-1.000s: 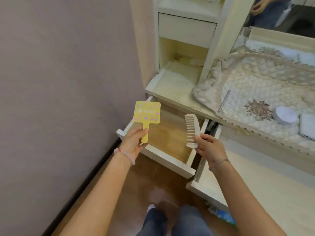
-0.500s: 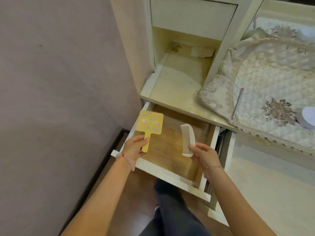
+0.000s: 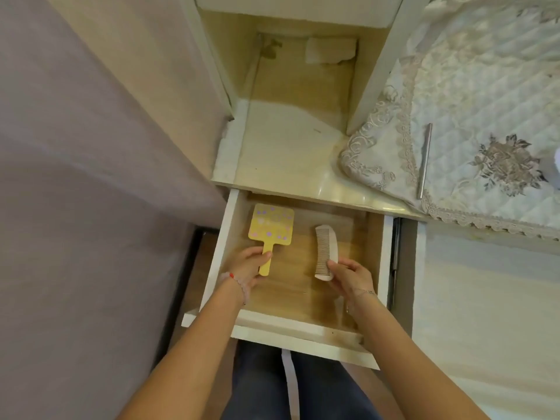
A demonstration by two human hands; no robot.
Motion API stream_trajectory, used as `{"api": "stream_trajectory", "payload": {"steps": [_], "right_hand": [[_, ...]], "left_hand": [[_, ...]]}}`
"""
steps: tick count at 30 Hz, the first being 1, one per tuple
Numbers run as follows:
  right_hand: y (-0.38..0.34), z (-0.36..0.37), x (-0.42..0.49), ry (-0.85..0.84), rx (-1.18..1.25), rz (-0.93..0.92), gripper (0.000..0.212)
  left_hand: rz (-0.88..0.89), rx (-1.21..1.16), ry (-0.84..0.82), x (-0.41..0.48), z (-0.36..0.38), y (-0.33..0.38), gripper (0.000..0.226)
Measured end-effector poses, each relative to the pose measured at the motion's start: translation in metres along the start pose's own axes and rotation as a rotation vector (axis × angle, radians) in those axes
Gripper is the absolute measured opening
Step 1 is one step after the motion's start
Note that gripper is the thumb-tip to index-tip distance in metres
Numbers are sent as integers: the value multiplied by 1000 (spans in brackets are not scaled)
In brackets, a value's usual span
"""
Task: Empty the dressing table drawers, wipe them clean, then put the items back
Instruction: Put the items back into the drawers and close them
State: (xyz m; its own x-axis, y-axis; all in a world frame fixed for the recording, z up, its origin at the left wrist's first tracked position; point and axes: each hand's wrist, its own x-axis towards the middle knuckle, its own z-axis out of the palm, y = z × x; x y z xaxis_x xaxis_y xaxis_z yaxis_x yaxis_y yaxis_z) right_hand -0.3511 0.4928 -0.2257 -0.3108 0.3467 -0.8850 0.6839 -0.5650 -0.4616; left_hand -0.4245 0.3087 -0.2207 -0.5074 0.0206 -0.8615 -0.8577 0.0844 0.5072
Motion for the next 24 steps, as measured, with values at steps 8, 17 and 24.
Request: {"api": "stream_trajectory", "payload": {"steps": [8,17,24], "right_hand": [[16,15,15,106,124,-5,29],[31,17,26,201,-114,-135,15],[30,11,26,231,-287,-207,15]], "left_hand": [[-65,67,5,21,-2,-8,20],[155,502,137,36,-3,-24,27],[274,671,186,34,8,-31,21]]}}
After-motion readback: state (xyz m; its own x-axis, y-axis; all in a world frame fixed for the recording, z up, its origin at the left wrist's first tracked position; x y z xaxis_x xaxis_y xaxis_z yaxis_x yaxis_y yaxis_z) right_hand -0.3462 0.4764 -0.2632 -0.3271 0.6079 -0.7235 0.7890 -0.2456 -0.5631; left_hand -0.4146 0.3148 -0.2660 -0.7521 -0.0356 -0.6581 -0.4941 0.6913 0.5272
